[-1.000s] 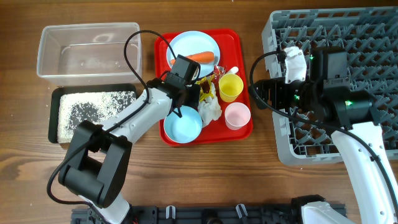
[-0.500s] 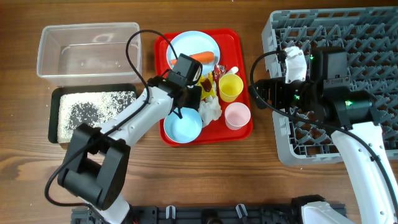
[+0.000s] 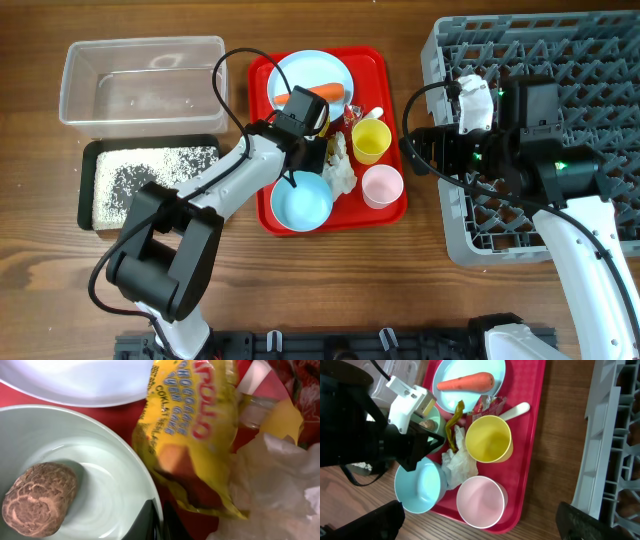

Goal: Sort waste into correct bins and load items into the dishwasher rack
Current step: 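Grasp the mint bowl and lift it over the black tray, then tip the mint bowl to drop the mushroom onto the black tray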

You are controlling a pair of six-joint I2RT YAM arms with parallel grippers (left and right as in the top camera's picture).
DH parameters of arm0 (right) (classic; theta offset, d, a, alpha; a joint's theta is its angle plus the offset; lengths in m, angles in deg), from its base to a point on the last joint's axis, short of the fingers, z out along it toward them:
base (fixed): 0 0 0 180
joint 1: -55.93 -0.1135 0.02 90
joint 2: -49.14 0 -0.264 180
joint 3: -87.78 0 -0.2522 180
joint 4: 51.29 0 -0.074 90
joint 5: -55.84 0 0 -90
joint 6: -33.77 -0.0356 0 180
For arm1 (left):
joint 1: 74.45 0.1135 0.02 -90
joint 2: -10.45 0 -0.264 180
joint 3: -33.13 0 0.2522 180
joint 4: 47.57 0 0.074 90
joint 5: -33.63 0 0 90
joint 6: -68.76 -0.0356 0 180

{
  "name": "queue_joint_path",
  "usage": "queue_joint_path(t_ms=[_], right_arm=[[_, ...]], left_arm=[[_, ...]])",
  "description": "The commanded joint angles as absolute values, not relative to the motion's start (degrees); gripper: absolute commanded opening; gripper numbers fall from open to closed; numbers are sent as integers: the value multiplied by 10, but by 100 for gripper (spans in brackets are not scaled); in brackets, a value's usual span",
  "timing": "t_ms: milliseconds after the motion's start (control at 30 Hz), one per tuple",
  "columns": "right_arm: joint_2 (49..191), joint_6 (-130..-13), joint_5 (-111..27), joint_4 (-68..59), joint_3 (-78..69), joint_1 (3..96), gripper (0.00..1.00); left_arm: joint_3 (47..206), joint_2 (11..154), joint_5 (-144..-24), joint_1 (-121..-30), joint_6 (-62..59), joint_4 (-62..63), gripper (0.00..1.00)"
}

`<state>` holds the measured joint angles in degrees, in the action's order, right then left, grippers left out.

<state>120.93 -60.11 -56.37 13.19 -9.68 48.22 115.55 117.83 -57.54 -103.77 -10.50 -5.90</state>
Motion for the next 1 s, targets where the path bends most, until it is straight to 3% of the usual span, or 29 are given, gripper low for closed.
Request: queue_joint_path(t_ms=[0,200,400,600,967], right_arm=[[1214,-609,-566,133,-88,481,100],[1214,-608,-566,139,-88,481,100],[1214,-608,-566,140,-88,481,100],[1214,-607,-565,138,-88,481,100],[1214,-607,-564,146,-88,481,100]], left_arm=[[1157,1135,-594,-1038,-105,-57,4],[1157,1018,-593,-1011,-72,-18,4],[1157,883,-594,-925,-28,136,4],[1136,876,-611,-812,-36,239,4],[1056,940,-1044,-470,-272,193,4]])
